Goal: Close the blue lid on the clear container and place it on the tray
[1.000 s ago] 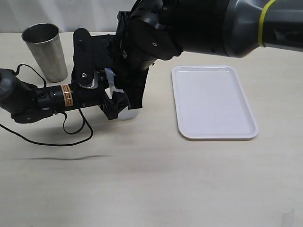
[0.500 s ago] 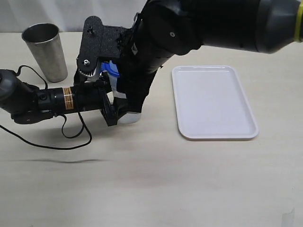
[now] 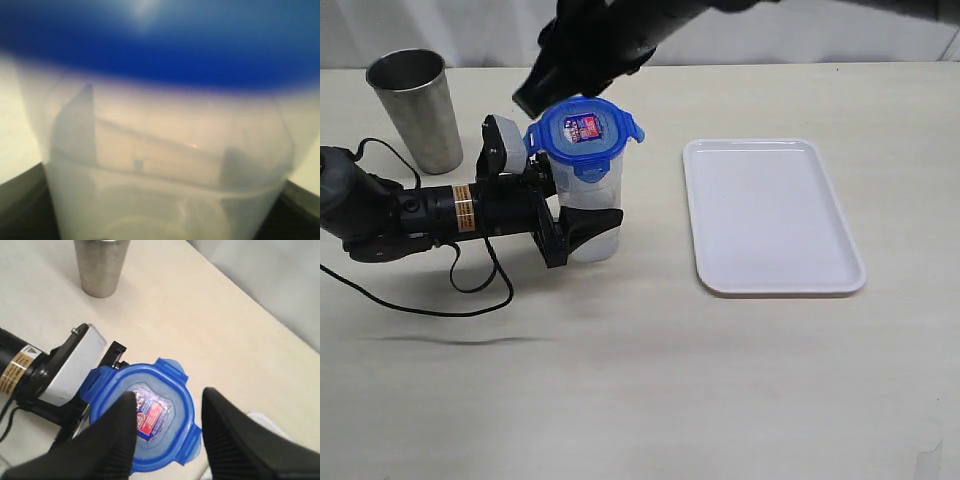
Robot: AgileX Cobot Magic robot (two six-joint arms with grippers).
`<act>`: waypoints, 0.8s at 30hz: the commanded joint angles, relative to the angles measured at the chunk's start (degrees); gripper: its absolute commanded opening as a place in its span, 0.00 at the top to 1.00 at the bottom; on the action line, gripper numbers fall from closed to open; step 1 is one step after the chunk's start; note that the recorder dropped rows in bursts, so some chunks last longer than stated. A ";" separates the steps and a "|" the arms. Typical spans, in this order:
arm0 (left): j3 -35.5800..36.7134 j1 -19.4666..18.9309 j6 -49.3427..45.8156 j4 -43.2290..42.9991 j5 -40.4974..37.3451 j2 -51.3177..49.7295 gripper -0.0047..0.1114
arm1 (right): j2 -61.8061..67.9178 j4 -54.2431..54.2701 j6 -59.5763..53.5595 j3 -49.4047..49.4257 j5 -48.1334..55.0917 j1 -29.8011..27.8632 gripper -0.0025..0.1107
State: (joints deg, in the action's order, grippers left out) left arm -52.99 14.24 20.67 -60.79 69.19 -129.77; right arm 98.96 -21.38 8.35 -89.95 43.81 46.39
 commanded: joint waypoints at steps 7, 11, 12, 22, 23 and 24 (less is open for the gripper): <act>0.22 0.47 0.59 -0.23 0.77 -0.07 0.96 | 1.70 31.16 -12.19 -3.89 12.47 -14.57 0.62; 0.22 0.47 0.59 -0.23 0.77 -0.07 0.96 | 4.57 42.17 -19.26 -3.24 13.84 -18.94 0.52; 0.22 0.47 0.59 -0.23 0.77 -0.07 0.96 | 5.16 43.66 -20.44 -3.25 13.84 -19.10 0.51; 0.22 0.47 0.59 -0.23 0.77 -0.07 0.96 | 9.61 45.81 -22.55 -3.25 11.81 -18.96 0.50; 0.22 0.47 0.59 -0.23 0.77 -0.07 0.96 | 9.91 46.10 -22.71 -3.25 11.92 -18.96 0.50; 0.22 0.47 0.59 -0.23 0.77 -0.07 0.96 | 10.20 46.39 -22.93 -3.25 12.00 -18.96 0.50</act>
State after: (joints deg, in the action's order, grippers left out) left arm -52.99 14.24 20.67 -60.79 69.19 -129.77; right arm 108.58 24.11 -13.52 -93.38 56.32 27.67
